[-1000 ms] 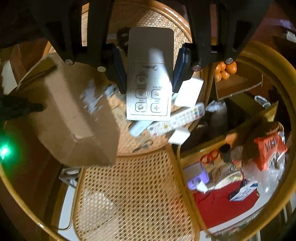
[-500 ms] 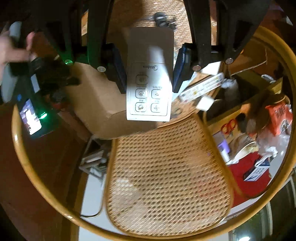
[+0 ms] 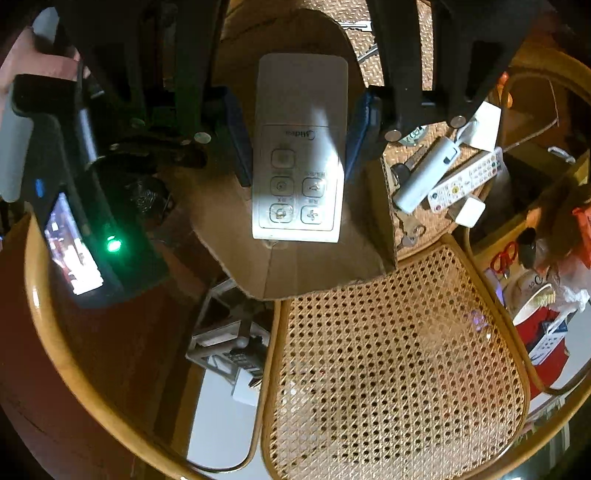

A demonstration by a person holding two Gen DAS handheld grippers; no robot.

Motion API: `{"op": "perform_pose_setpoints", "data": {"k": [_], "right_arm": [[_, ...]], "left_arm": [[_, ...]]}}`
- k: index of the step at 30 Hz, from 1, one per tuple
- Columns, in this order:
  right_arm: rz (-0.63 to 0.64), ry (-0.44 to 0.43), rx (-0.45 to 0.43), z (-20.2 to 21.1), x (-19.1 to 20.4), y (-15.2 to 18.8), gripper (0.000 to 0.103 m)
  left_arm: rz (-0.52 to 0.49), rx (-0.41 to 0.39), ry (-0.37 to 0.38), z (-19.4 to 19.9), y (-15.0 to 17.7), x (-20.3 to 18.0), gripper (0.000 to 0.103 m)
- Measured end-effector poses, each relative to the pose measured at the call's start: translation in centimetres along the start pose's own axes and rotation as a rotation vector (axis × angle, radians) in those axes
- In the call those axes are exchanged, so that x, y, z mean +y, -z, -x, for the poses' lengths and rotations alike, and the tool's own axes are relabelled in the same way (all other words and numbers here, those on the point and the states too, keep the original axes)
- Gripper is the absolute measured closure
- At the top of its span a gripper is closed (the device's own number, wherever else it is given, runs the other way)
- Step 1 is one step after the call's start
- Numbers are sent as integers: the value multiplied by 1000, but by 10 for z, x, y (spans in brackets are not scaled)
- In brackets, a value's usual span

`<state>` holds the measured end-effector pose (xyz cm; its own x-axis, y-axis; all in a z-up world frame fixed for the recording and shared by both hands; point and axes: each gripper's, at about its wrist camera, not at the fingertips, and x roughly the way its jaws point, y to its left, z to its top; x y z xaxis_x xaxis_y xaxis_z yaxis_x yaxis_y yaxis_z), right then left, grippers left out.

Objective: Organize rigid objects
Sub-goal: 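Carry the remote into the cardboard box and open the left tool, then move the left tool back to the white power adapter on the seat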

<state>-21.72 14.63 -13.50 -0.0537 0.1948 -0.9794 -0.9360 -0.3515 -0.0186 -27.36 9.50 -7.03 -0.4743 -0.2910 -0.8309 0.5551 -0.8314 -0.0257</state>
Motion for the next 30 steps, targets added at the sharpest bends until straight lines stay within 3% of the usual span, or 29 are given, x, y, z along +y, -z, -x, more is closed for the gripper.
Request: {"op": "perform_pose_setpoints", "data": {"k": [2,6,11,19,24,30], "right_arm": [[2,-5,1,0,1,0,98],[7,-10,3,0,0,1,98],[20,-8,5,0,0,2,98],[48,-12,5,0,0,2,98],[59,-8,4,0,0,2,98],[71,-11,3,0,0,1,98]], "left_arm": [[-12,20,38,-4,2,1,56],[-4,16,5,-7,3,8,38],[18,8,8,-4,4,18,28],[24,-22,8,21,8,36,27],[46,-44,-59,31,19,68,27],[71,-12,-134,21,41,116,27]]}}
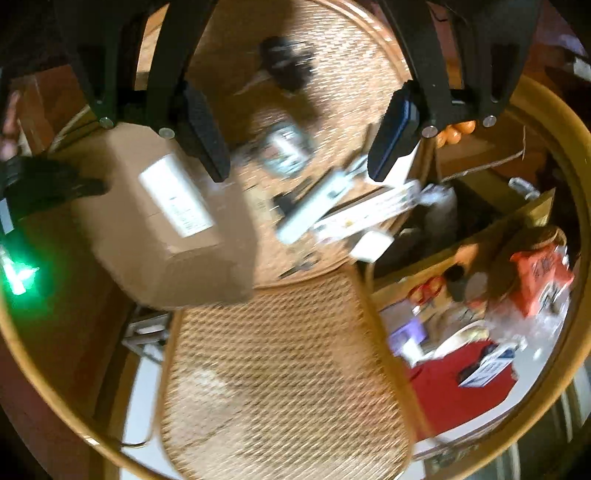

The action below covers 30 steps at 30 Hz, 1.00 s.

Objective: Organize rigid objects
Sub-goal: 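Move the left tool back to the white power adapter on the seat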

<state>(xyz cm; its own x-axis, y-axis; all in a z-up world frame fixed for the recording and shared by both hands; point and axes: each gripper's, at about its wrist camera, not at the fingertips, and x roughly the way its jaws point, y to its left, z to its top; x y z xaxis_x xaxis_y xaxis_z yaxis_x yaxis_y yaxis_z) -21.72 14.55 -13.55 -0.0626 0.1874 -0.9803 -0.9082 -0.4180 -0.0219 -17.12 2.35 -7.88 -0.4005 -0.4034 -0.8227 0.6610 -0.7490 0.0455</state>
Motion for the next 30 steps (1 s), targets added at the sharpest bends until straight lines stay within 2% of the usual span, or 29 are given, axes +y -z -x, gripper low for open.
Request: {"op": "perform_pose_setpoints", "data": {"k": [7,11,20,22,24,30], "right_arm": [[17,-2,0,0,0,0,98],[59,-7,-1,0,1,0,98],[81,-10,-2,-1,2,0,98],[87,-8,-3,-1,2,0,98],[91,-6,-4,-1,2,-1,98],[101,-8,-4,-1,2,0,98]], "left_arm": [[63,84,-31,-43,35,52,27],[79,93,-41,-56,40,67,27],[89,117,-57,-82,37,76,26],[91,121,-77,-89,35,76,24],[83,128,-91,-95,32,75,17],[94,132,-140,-108,25,79,15]]}}
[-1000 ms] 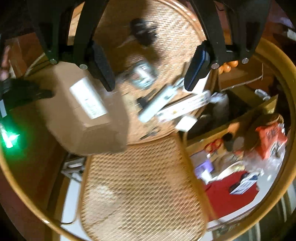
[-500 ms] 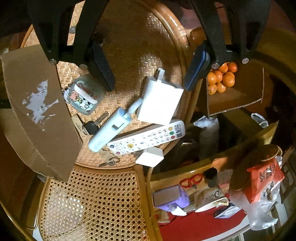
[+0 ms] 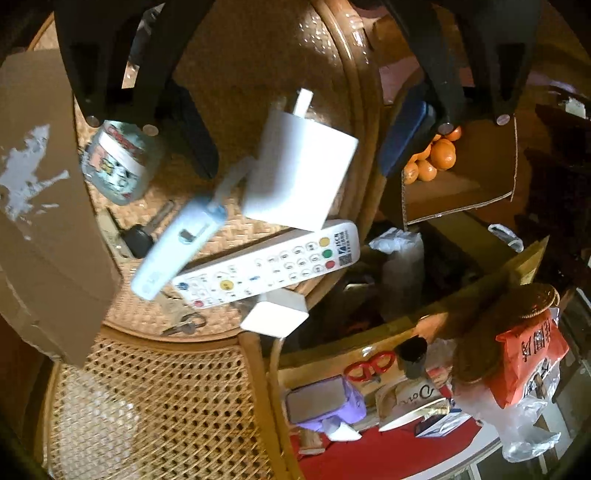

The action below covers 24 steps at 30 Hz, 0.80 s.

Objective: Organize rigid objects
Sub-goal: 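Move the left tool back to the white power adapter on the seat, then grasp the white power adapter with the left tool and lift it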

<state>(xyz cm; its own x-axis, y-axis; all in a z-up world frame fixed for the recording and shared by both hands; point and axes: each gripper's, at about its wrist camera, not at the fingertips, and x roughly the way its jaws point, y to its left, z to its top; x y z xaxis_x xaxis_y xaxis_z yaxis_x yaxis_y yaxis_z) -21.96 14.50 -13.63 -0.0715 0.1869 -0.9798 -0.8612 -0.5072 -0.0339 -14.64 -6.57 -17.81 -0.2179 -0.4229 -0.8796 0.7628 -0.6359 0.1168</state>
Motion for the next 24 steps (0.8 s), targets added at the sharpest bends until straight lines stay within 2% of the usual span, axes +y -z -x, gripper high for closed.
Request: {"op": "perform_pose_setpoints", "data": {"k": [14,21,22,23,24], "right_arm": [[25,-8,-1,0,1,0,98],[36,-12,0,0,1,-1,98],[40,-12,1,-1,1,0,98],[39,-15,1,-1,1,-1,98],[41,-15,1,-1,0,-1,98]], "left_arm": [[42,60,26,-33,-14,5,8],[76,47,67,-38,-14,9,7],[87,48,88,-39,-13,11,10],[88,42,103,-37,-14,11,27],[72,31,88,-33,-15,9,50]]}}
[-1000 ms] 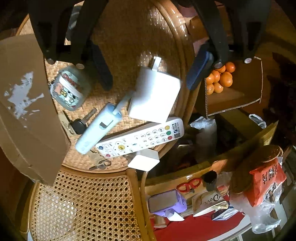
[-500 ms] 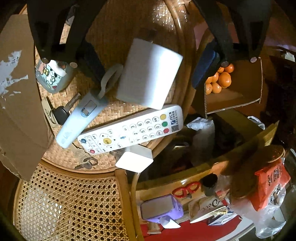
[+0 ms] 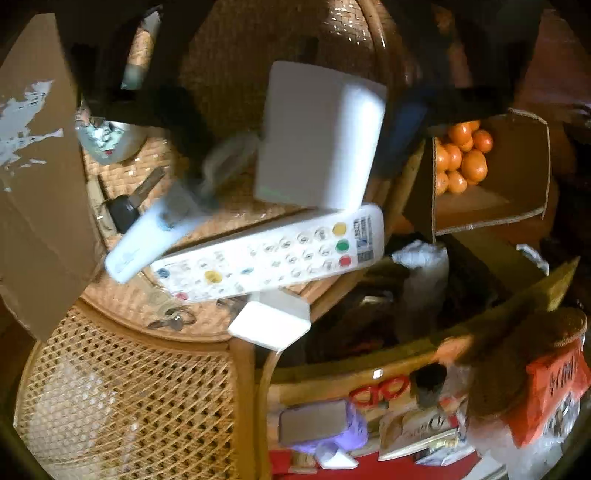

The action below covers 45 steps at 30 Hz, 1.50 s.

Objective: Organize rigid objects
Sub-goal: 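Grasp the white power adapter with the left tool and lift it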

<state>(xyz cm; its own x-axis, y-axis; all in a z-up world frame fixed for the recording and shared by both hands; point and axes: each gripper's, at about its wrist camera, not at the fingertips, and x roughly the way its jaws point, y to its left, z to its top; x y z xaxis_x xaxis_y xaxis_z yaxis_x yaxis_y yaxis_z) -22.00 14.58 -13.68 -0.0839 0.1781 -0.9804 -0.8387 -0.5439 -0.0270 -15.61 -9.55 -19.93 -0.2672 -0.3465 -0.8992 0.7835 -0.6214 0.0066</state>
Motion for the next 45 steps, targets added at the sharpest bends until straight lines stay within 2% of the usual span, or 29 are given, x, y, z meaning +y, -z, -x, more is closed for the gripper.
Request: {"op": "perform_pose_setpoints", "data": {"k": [2,8,12,22,33,38,45], "right_arm": [[4,0,0,0,0,0,98],[16,-1,2,0,-1,-2,98],[23,-2,0,0,-2,-1,98],[42,-5,-1,-1,-3,-1,98],[54,-10,-1,-2,-3,-1,98],[61,-16,-2,-2,-2,0,98],[74,-22,-1,-3,-3,-2,98]], "left_arm": [[-26,7,-32,2,-2,-4,52],[-12,4,0,7,-1,-2,52],[-24,0,-9,15,0,-7,53],[-47,-70,12,70,-12,-27,53],[-123,-142,82,127,-34,-86,52],[-146,-157,102,137,-38,-120,52],[-203,-158,173,143,-33,-170,52]]}}
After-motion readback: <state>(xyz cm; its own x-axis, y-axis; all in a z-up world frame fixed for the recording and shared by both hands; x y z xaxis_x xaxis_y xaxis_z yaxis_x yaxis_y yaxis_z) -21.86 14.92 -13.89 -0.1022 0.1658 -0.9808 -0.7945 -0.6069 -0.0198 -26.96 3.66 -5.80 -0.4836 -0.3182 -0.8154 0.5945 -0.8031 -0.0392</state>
